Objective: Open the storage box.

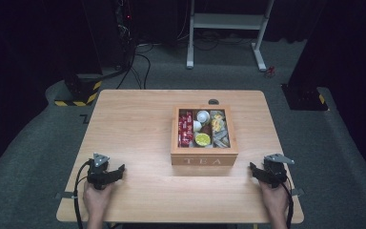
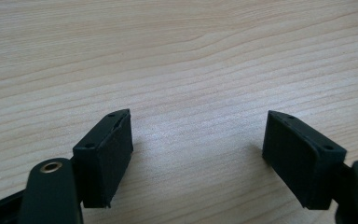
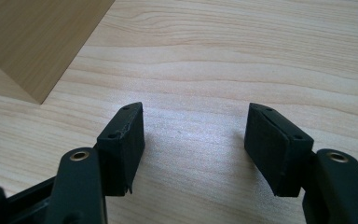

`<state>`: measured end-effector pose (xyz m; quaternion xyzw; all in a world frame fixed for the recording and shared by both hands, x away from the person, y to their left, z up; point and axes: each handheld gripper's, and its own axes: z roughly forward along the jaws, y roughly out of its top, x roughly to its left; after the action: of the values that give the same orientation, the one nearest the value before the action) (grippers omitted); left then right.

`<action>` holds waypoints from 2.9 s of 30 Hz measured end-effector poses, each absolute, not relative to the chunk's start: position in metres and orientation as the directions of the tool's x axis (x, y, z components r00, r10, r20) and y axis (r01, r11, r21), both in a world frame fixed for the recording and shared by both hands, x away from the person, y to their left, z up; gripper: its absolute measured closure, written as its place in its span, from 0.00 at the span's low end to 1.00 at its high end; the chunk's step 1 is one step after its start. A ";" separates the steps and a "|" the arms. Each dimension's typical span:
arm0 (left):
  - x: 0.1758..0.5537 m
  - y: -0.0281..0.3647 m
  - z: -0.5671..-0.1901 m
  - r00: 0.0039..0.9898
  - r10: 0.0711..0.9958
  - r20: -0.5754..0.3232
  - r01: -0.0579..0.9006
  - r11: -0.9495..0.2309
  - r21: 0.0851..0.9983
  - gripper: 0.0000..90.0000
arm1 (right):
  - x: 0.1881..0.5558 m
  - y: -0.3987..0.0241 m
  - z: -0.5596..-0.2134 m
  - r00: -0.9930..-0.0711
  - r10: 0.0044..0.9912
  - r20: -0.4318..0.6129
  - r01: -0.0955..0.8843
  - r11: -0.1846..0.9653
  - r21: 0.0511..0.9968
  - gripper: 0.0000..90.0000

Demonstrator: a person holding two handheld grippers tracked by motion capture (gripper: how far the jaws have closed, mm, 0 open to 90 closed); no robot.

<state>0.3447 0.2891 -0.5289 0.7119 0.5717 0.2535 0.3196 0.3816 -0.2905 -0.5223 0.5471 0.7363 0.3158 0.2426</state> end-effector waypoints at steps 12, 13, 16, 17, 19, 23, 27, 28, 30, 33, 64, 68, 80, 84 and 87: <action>0.345 0.289 -0.529 0.217 0.976 -0.004 0.652 -0.142 0.745 0.27 | 0.381 -0.290 -0.522 -0.282 0.959 -0.013 0.651 0.201 0.732 0.43; 0.345 0.289 -0.529 0.217 0.976 -0.004 0.652 -0.142 0.745 0.27 | 0.381 -0.290 -0.522 -0.281 0.960 -0.013 0.651 0.200 0.732 0.43; 0.345 0.289 -0.529 0.216 0.976 -0.005 0.652 -0.141 0.745 0.27 | 0.380 -0.290 -0.522 -0.279 0.960 -0.011 0.651 0.198 0.733 0.45; 0.345 0.289 -0.529 0.217 0.976 -0.004 0.652 -0.141 0.745 0.27 | 0.380 -0.290 -0.522 -0.280 0.960 -0.012 0.650 0.199 0.734 0.45; 0.345 0.289 -0.529 0.216 0.976 -0.005 0.652 -0.141 0.745 0.27 | 0.379 -0.290 -0.522 -0.278 0.960 -0.011 0.650 0.197 0.734 0.47; 0.345 0.289 -0.529 0.216 0.976 -0.004 0.652 -0.141 0.745 0.27 | 0.378 -0.290 -0.522 -0.277 0.961 -0.011 0.650 0.196 0.734 0.50; 0.345 0.289 -0.529 0.217 0.976 -0.004 0.652 -0.141 0.745 0.27 | 0.374 -0.291 -0.521 -0.276 0.961 -0.018 0.635 0.197 0.747 0.58; 0.345 0.289 -0.529 0.216 0.976 -0.004 0.652 -0.141 0.745 0.27 | 0.373 -0.291 -0.521 -0.275 0.961 -0.019 0.627 0.194 0.754 0.59; 0.345 0.289 -0.529 0.217 0.976 -0.004 0.652 -0.141 0.745 0.27 | 0.369 -0.292 -0.519 -0.285 0.958 -0.011 0.606 0.189 0.773 0.62; 0.345 0.289 -0.529 0.217 0.976 -0.004 0.652 -0.141 0.745 0.27 | 0.368 -0.293 -0.519 -0.291 0.957 0.002 0.602 0.181 0.778 0.64; 0.345 0.289 -0.529 0.217 0.976 -0.004 0.652 -0.142 0.745 0.27 | 0.354 -0.247 -0.520 -0.488 0.872 0.032 0.556 0.283 0.782 0.82; 0.345 0.289 -0.529 0.216 0.976 -0.005 0.652 -0.141 0.745 0.27 | 0.353 -0.243 -0.520 -0.507 0.861 0.041 0.551 0.288 0.783 0.81; 0.345 0.289 -0.529 0.217 0.976 -0.004 0.652 -0.142 0.745 0.27 | 0.354 -0.217 -0.516 -0.587 0.808 0.042 0.519 0.336 0.786 0.80; 0.345 0.289 -0.529 0.216 0.976 -0.005 0.652 -0.140 0.745 0.27 | 0.357 -0.209 -0.514 -0.608 0.792 0.044 0.507 0.345 0.789 0.84; 0.345 0.289 -0.529 0.216 0.976 -0.006 0.652 -0.140 0.745 0.27 | 0.359 -0.205 -0.512 -0.618 0.785 0.046 0.502 0.349 0.791 0.85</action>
<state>0.3446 0.2891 -0.5288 0.7112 0.5725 0.2533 0.3197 0.3590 -0.2047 -0.5123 0.4008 0.8027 0.4059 0.1739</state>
